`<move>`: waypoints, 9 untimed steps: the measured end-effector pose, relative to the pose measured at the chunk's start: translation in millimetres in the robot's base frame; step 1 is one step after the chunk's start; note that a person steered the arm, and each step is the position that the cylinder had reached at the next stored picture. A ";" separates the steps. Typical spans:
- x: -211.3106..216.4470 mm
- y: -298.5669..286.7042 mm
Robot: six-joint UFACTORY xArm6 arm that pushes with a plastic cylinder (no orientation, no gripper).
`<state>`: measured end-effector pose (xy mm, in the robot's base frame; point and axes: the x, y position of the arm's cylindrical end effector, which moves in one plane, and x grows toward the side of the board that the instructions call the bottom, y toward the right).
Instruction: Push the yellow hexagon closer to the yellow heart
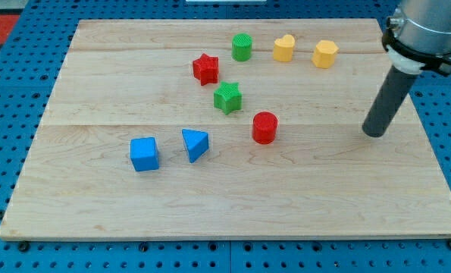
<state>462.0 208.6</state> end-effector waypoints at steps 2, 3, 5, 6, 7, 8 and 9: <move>-10.6 -23.7; -10.6 -23.6; -4.7 -22.6; -37.6 -20.9; -91.8 13.7; -145.9 43.8; -162.0 10.5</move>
<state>300.0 219.0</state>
